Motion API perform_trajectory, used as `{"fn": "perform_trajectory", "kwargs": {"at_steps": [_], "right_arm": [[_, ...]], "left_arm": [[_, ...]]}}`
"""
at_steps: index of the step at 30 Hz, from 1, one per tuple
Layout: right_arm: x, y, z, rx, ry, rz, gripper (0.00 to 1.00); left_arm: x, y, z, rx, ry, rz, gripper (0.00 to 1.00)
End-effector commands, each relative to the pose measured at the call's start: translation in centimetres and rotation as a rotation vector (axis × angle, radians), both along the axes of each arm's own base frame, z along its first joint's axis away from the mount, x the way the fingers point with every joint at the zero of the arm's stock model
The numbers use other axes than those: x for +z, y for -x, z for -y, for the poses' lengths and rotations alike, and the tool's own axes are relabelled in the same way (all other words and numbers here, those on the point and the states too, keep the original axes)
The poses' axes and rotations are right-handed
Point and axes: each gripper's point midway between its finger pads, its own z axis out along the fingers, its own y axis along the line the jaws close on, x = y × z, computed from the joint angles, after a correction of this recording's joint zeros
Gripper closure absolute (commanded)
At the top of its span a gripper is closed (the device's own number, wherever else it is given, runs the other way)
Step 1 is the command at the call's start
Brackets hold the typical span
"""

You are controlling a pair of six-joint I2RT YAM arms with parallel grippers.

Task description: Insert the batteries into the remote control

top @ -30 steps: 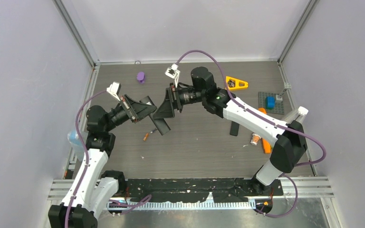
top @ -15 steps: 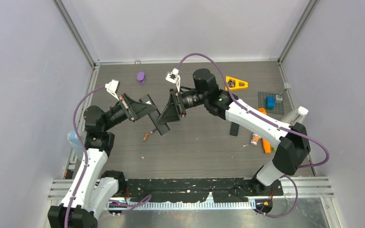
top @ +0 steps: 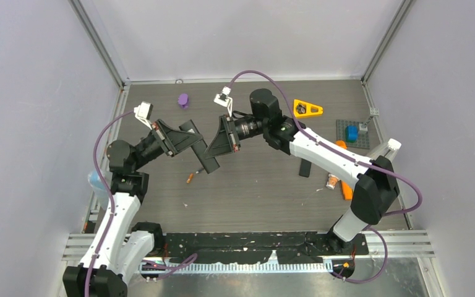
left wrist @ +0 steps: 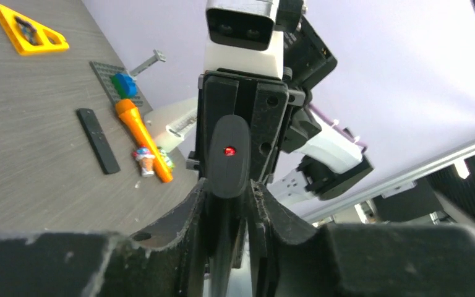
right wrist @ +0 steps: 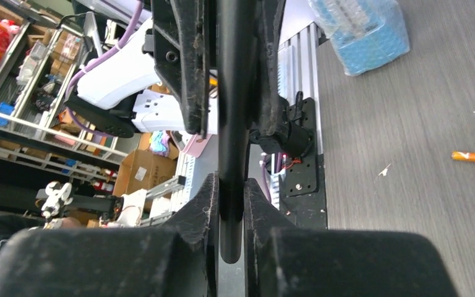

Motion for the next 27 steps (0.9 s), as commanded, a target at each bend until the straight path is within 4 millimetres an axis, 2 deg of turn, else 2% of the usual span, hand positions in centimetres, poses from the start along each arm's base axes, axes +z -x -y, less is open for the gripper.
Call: {"fn": "perform_trajectory", "kwargs": {"at_steps": [1,2,4,5,7,8,10,11,12,13,14,15,16,17,18,19,22,24,27], "right_arm": [[1.2,-1.3,-0.5,-0.059,-0.047,0.022,0.94],[1.1,-1.9,-0.3,-0.089,-0.037,0.019,0.94],[0.3,-3.1,0.3,-0.151,-0.009,0.01,0.95],[0.0,-3.5,0.7,-0.179,0.002,0.009,0.95],[-1.5,-5.8,2.1,-0.293,0.061,-0.011,0.95],[-2.4,-6.5,2.7,-0.329,0.088,-0.008,0.95],[-4.5,-8.5,4.5,-0.434,0.177,-0.012,0.95],[-6.6,-10.0,6.1,-0.517,0.269,0.004,0.95],[-7.8,-10.7,7.0,-0.562,0.327,0.017,0.95],[-10.2,-12.3,9.1,-0.666,0.452,0.055,0.95],[-11.5,-12.9,10.3,-0.715,0.524,0.074,0.95],[-13.8,-14.4,13.0,-0.817,0.665,0.117,0.95],[-15.0,-14.9,14.3,-0.86,0.735,0.134,0.95],[-16.9,-16.1,17.2,-0.956,0.872,0.167,0.95],[-18.4,-16.6,18.5,-0.987,0.946,0.172,0.95],[-19.2,-17.5,21.0,-1.065,1.038,0.201,0.95],[-21.9,-18.8,25.4,-1.173,1.231,0.226,0.95],[-22.9,-19.7,27.4,-1.214,1.32,0.251,0.95],[-23.6,-20.8,29.1,-1.253,1.422,0.291,0.95]], "left_arm": [[1.2,0.5,0.0,-0.006,0.024,0.034,0.51],[1.0,0.3,0.0,0.003,0.019,0.029,0.39],[0.3,-0.2,-0.2,0.038,-0.003,0.014,0.22],[-0.3,-0.5,-0.3,0.056,-0.023,-0.002,0.16],[-1.7,-1.2,-0.7,0.105,-0.073,-0.038,0.06],[-3.2,-1.6,-1.0,0.138,-0.111,-0.099,0.02],[-5.7,-2.3,-2.0,0.223,-0.201,-0.167,0.01],[-6.9,-2.6,-2.7,0.269,-0.252,-0.202,0.0],[-7.9,-2.7,-3.3,0.305,-0.305,-0.205,0.0],[-8.8,-2.9,-4.0,0.345,-0.346,-0.228,0.0],[-9.4,-3.0,-4.6,0.378,-0.38,-0.24,0.0],[-10.1,-2.9,-5.1,0.404,-0.412,-0.253,0.0],[-10.6,-2.9,-5.6,0.431,-0.44,-0.266,0.0],[-11.1,-3.0,-6.2,0.463,-0.469,-0.278,0.01],[-11.4,-2.8,-6.6,0.477,-0.491,-0.286,0.0],[-11.6,-2.7,-6.9,0.491,-0.509,-0.291,0.0],[-12.0,-2.5,-7.7,0.532,-0.544,-0.303,0.0],[-12.2,-2.3,-8.0,0.546,-0.558,-0.307,0.0],[-11.9,-2.2,-8.0,0.545,-0.561,-0.298,0.0]]}}
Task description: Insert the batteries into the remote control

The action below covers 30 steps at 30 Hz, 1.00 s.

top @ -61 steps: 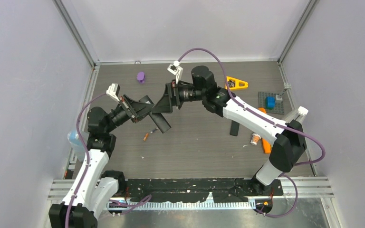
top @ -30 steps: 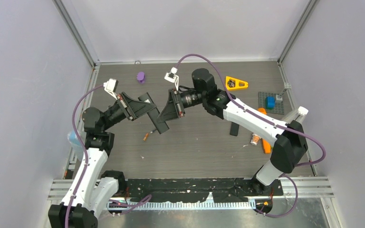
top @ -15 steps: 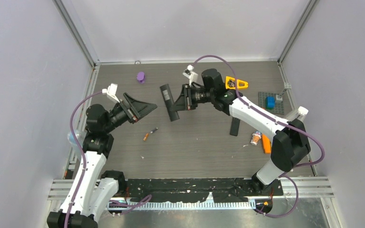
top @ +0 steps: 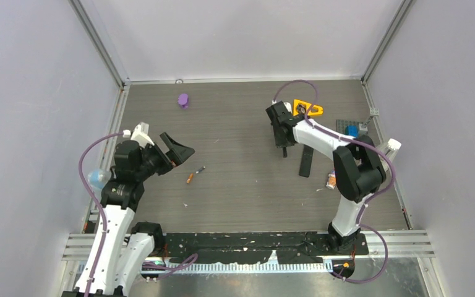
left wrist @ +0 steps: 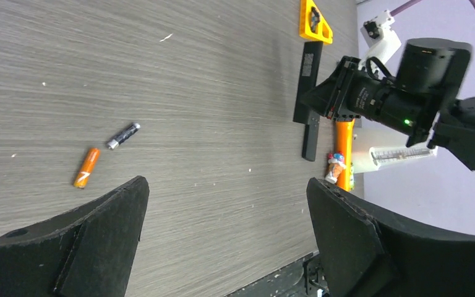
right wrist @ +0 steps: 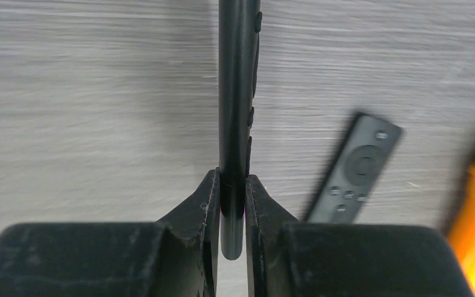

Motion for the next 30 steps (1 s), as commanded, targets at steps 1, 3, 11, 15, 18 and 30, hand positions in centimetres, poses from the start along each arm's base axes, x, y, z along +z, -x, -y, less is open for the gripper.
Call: {"fn": "perform_trajectory", "kwargs": {"at_steps": [1,3,11,15,18,30], "right_arm": [[-0.1,-2.2,5.9,-0.125,0.317,0.063,0.95],[-0.7,-2.8,6.3,-0.143,0.355,0.062,0.95],[-3.4,-3.4,5.8,-0.14,0.384,0.001,0.83],[-3.1,-3.1,4.4,-0.119,0.29,-0.004,0.58],[-1.5,-3.2,3.4,-0.105,0.205,0.016,0.48],[2.6,-1.4,8.1,-0.315,-0.041,0.084,0.39]], "left_arm": [[1.2,0.1,-1.0,0.023,-0.062,0.048,0.0],[1.9,0.1,-0.9,0.02,-0.054,0.085,0.01],[2.9,-0.3,-0.9,0.027,-0.048,0.14,0.0],[2.7,-0.6,-0.8,0.024,-0.049,0.125,0.0],[2.6,-0.7,-0.8,0.022,-0.05,0.121,0.0],[2.7,-1.0,-0.9,0.022,-0.06,0.125,0.0]]}}
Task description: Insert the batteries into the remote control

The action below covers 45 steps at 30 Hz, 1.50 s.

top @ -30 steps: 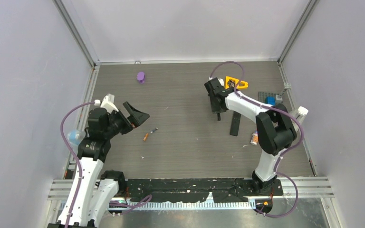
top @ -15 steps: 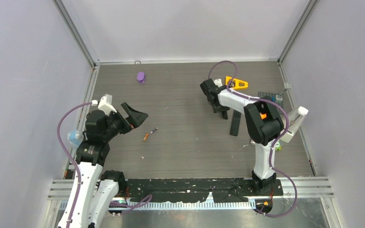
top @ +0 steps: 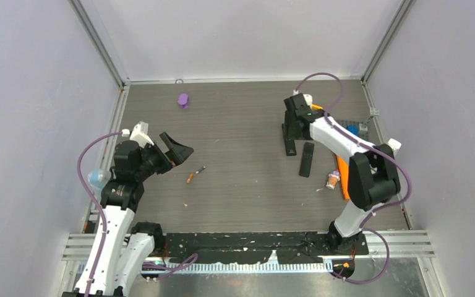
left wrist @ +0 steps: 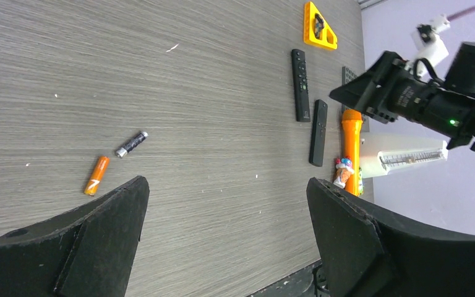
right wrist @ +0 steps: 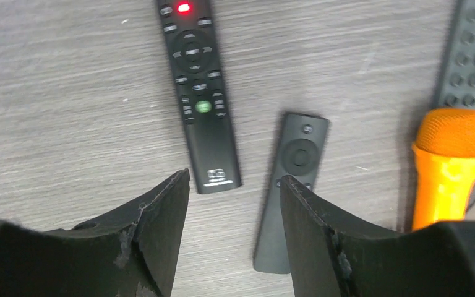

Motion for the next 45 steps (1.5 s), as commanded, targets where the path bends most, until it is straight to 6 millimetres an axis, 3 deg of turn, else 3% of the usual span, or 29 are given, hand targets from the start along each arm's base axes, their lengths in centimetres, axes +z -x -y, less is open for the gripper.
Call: {"fn": "perform_trajectory", "kwargs": {"at_steps": [1,2,4,6,15,22,31,36,39,43,45], "right_arm": [[0.5,0.8,3.6,-0.158,-0.066,0.046,0.37],[0.2,0.9,4.1,-0.179,-0.071,0.045,0.36],[-0.8,1.4,5.4,-0.217,-0.076,0.024,0.23],[-1.9,1.8,6.2,-0.236,-0.09,-0.001,0.18],[-5.1,2.5,5.9,-0.217,-0.134,-0.088,0.16],[-7.1,3.1,6.5,-0.251,-0.126,-0.141,0.27],[-7.8,3.3,6.8,-0.292,-0.197,-0.15,0.54],[-6.7,2.3,6.9,-0.285,-0.244,-0.11,0.69],[-4.4,1.3,5.4,-0.221,-0.328,-0.045,0.72],[1.4,-0.2,1.3,-0.047,-0.541,0.084,0.73],[5.6,-1.1,-1.6,0.08,-0.689,0.182,0.73]], "left_arm": [[2.7,-0.9,-0.2,0.0,-0.016,0.1,0.0],[2.7,-0.9,-0.2,-0.002,-0.015,0.098,0.0],[2.7,-0.9,-0.1,-0.006,-0.011,0.098,0.0],[2.6,-0.9,0.0,-0.01,-0.009,0.095,0.0],[2.7,-1.0,0.0,-0.01,-0.008,0.097,0.0],[2.7,-0.9,-0.1,-0.007,-0.008,0.096,0.0],[3.1,-1.0,0.0,-0.003,-0.003,0.1,0.0],[4.0,-0.9,0.0,-0.003,0.0,0.122,0.01],[4.8,-0.7,0.2,-0.02,0.009,0.148,0.0],[6.2,-0.2,1.4,-0.092,0.044,0.2,0.0],[7.1,0.1,2.2,-0.143,0.076,0.233,0.0]]}}
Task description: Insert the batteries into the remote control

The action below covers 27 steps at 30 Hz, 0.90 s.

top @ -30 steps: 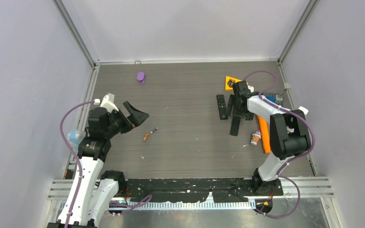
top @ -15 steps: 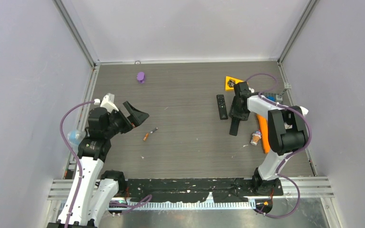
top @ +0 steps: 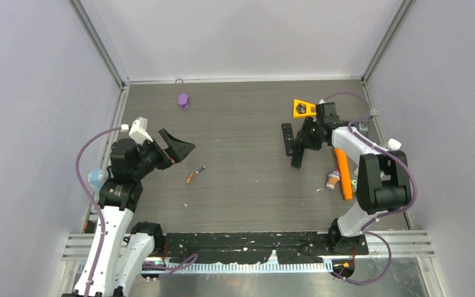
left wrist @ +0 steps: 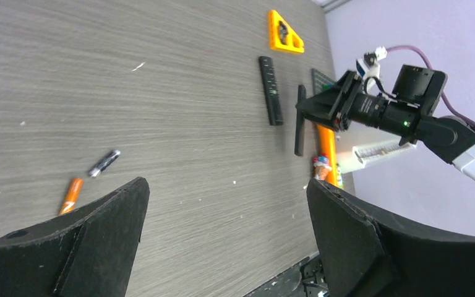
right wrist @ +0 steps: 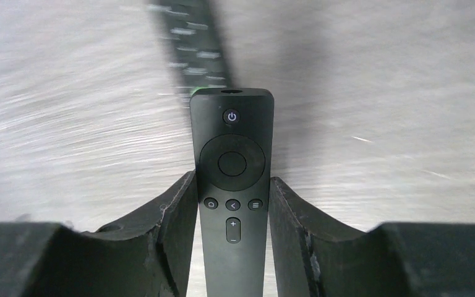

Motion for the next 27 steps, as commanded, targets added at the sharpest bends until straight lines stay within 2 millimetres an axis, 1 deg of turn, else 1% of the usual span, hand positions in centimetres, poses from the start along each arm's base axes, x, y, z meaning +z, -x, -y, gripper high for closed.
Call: {"fn": "perform_trajectory", "kwargs": {"at_steps": [1,2,3,4,5,6,7,8,9,10,11,12,13,14,15,16,17,18,19,21,24,27], "right_arm": [[12.0,-2.5,-7.5,0.264,-0.374,0.365,0.74],[14.1,-2.9,-8.7,0.297,-0.444,0.433,0.74],[16.1,-1.8,-10.6,0.359,-0.557,0.448,0.74],[18.4,-1.9,-11.8,0.417,-0.611,0.531,0.74],[20.0,-0.4,-13.6,0.472,-0.714,0.526,0.74],[22.3,-0.2,-14.6,0.53,-0.758,0.609,0.74],[23.6,1.4,-16.3,0.574,-0.847,0.585,0.74],[25.8,1.9,-17.1,0.635,-0.884,0.666,0.74],[26.9,3.5,-18.6,0.671,-0.964,0.634,0.74],[29.1,4.4,-19.3,0.731,-1.004,0.711,0.73],[30.2,5.8,-20.6,0.752,-1.086,0.677,0.73],[32.1,6.6,-21.1,0.81,-1.127,0.76,0.73],[33.6,8.0,-22.0,0.826,-1.212,0.732,0.73],[35.1,8.7,-22.3,0.872,-1.257,0.8,0.72],[36.7,10.0,-22.9,0.895,-1.335,0.776,0.72],[37.9,10.6,-23.0,0.923,-1.379,0.833,0.72],[39.2,11.7,-23.5,0.942,-1.443,0.812,0.72],[39.9,12.1,-23.6,0.959,-1.475,0.846,0.72],[40.8,12.9,-24.0,0.982,-1.512,0.839,0.72],[41.6,13.6,-24.7,1.009,-1.541,0.85,0.72],[42.1,14.6,-25.9,1.035,-1.556,0.851,0.72],[42.1,15.0,-26.9,1.053,-1.537,0.86,0.72]], "left_arm": [[5.3,0.3,2.0,-0.129,0.077,0.187,0.0],[5.7,0.5,2.5,-0.157,0.102,0.203,0.0],[6.4,0.5,2.9,-0.182,0.129,0.228,0.0],[6.8,0.7,3.4,-0.21,0.156,0.241,0.0],[7.3,0.9,3.8,-0.233,0.184,0.253,0.0],[7.7,1.0,4.2,-0.251,0.212,0.261,0.0],[8.3,1.2,4.6,-0.271,0.238,0.273,0.01],[8.9,1.4,5.1,-0.293,0.266,0.285,0.0],[9.5,1.6,5.5,-0.319,0.29,0.299,0.0],[10.1,1.9,6.0,-0.341,0.317,0.311,0.0],[10.7,2.2,6.4,-0.361,0.338,0.325,0.0],[11.3,2.4,6.8,-0.379,0.353,0.341,0.0],[11.8,2.6,7.3,-0.398,0.362,0.355,0.0],[12.2,2.9,7.7,-0.418,0.365,0.373,0.0],[12.7,3.2,8.3,-0.444,0.366,0.395,0.0],[13.0,3.5,8.7,-0.464,0.365,0.409,0.0],[13.1,3.8,9.4,-0.487,0.363,0.412,0.0],[13.1,3.8,9.8,-0.496,0.362,0.412,0.0],[13.1,3.8,10.1,-0.5,0.365,0.408,0.0],[13.6,4.1,10.8,-0.521,0.387,0.416,0.0],[14.9,4.7,11.7,-0.548,0.419,0.449,0.0],[15.9,5.0,12.4,-0.563,0.445,0.472,0.0]]}}
